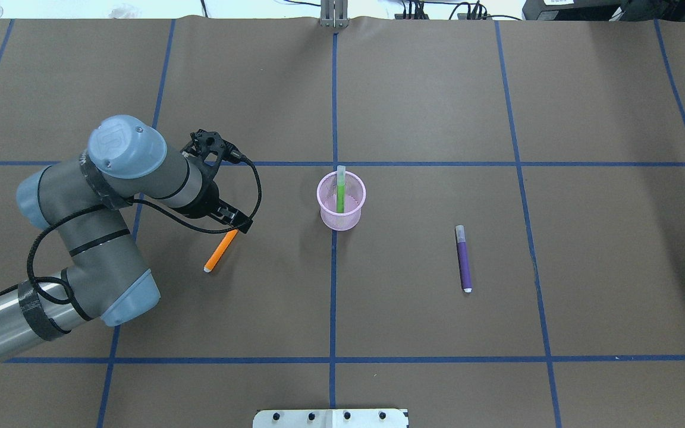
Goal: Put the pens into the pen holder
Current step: 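Move the left gripper down onto the orange marker, then grasp orange marker with left gripper while right gripper lifts yellow marker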
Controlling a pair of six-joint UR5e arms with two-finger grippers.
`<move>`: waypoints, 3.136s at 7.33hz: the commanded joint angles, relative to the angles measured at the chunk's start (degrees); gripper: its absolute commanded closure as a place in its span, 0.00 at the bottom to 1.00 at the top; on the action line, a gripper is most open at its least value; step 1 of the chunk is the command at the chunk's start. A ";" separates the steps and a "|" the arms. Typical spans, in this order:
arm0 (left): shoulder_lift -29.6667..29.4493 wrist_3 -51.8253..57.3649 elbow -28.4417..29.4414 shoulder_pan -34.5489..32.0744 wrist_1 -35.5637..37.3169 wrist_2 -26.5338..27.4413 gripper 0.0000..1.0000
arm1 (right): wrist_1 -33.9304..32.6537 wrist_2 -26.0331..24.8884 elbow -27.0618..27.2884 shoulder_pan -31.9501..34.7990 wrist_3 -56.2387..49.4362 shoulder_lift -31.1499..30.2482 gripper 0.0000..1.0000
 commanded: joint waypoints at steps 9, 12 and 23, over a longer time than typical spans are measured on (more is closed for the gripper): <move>-1.49 0.10 1.88 1.22 2.48 0.00 0.21 | 27.41 -13.17 2.17 -11.86 38.31 5.08 1.00; -2.11 0.10 3.20 1.22 2.48 0.00 0.37 | 28.68 -15.83 2.88 -15.48 40.82 5.08 1.00; -2.20 0.01 -4.35 -3.69 7.48 -0.70 1.00 | 28.68 -35.84 13.76 -31.90 53.99 5.77 1.00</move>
